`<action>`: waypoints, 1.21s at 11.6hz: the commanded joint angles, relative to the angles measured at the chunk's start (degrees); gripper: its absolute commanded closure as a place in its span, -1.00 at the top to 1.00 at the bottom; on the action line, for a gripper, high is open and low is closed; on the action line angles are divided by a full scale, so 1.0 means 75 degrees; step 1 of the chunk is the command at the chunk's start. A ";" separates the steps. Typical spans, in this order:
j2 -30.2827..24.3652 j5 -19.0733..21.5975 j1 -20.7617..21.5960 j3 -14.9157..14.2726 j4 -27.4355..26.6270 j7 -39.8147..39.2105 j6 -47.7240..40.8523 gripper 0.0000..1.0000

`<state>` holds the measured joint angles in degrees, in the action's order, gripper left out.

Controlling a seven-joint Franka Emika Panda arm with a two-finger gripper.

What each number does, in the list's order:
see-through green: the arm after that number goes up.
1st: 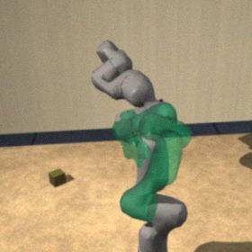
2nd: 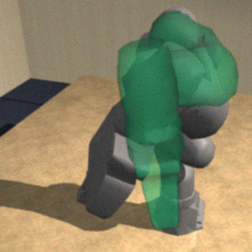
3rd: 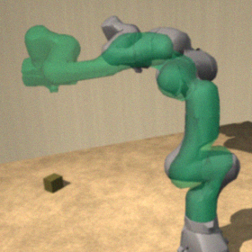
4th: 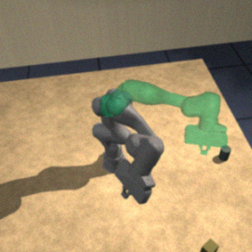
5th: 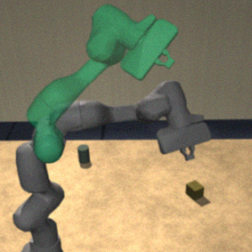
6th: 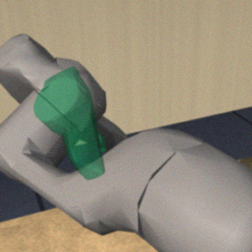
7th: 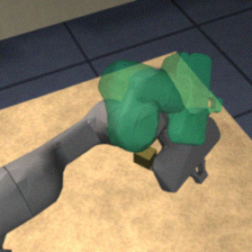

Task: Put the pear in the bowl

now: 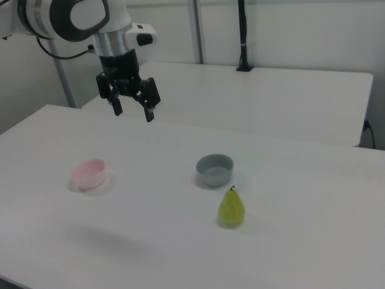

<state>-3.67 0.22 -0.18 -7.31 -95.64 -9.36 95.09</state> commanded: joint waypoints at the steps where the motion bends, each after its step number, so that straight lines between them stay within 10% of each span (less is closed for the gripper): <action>1: 0.0033 -0.0006 0.0165 -0.0127 0.0084 -0.0065 0.0024 1.00; 10: -0.0026 -0.0017 0.0072 -0.0162 0.0073 -0.0263 -0.0069 1.00; 14: 0.0091 -0.0111 -0.0478 -0.0173 0.0038 -0.2741 -0.0199 1.00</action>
<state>-3.61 0.17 -1.78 -8.08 -95.50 -18.47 94.91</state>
